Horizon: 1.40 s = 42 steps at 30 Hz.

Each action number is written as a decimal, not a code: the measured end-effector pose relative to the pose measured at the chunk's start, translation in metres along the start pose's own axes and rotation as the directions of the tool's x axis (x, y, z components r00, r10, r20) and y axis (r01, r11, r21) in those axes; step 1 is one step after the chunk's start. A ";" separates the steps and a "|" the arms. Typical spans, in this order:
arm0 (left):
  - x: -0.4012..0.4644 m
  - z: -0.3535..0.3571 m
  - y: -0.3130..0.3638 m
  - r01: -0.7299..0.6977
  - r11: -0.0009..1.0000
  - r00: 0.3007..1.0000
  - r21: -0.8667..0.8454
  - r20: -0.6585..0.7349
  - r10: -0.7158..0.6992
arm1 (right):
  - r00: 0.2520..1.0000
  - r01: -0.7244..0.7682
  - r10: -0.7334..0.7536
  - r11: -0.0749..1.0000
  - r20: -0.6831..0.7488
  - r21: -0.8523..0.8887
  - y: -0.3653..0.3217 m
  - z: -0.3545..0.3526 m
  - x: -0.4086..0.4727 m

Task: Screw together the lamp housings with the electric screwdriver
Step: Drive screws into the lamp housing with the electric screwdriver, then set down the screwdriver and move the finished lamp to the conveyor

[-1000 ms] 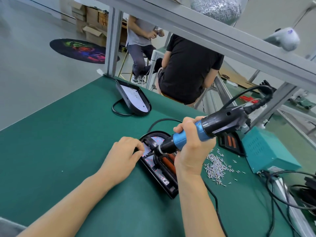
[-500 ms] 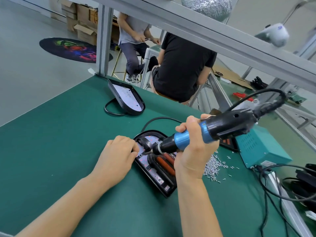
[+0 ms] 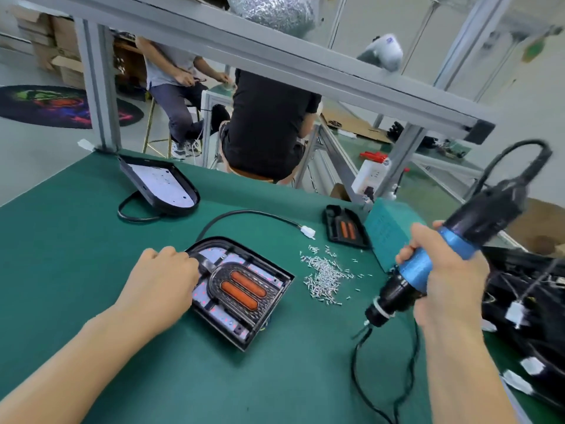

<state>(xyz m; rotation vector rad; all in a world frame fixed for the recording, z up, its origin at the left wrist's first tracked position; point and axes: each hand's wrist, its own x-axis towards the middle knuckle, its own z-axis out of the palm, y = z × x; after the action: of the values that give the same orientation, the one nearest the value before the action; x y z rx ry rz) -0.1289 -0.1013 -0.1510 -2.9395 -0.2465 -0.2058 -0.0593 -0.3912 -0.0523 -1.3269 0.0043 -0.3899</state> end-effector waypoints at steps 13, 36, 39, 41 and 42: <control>0.014 -0.066 0.062 -0.243 0.970 0.967 0.005 -0.078 0.242 | 0.948 -0.162 0.312 0.328 -0.055 -0.931 0.056 -0.074 0.054; 0.049 -0.037 0.182 -0.453 0.866 0.891 0.213 0.116 0.438 | 0.938 0.346 0.201 -0.462 0.283 -0.817 0.070 -0.025 0.067; 0.050 -0.039 0.175 -0.399 0.907 0.915 0.137 -0.007 0.403 | 0.908 0.418 0.137 -0.233 0.396 -0.878 0.063 -0.001 0.063; 0.048 -0.042 0.160 -0.300 0.952 0.948 0.055 -0.090 0.304 | 0.887 0.444 0.138 0.006 0.440 -0.896 0.063 0.015 0.059; 0.047 -0.045 0.149 -0.258 0.966 0.959 0.017 -0.117 0.258 | 0.874 0.438 0.154 0.157 0.460 -0.885 0.063 0.024 0.056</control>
<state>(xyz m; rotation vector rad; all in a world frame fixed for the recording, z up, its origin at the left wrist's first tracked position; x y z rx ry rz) -0.0617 -0.2476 -0.1259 -2.9051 0.1536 -0.3395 0.0155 -0.3724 -0.0940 -2.8163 -0.3476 -0.1827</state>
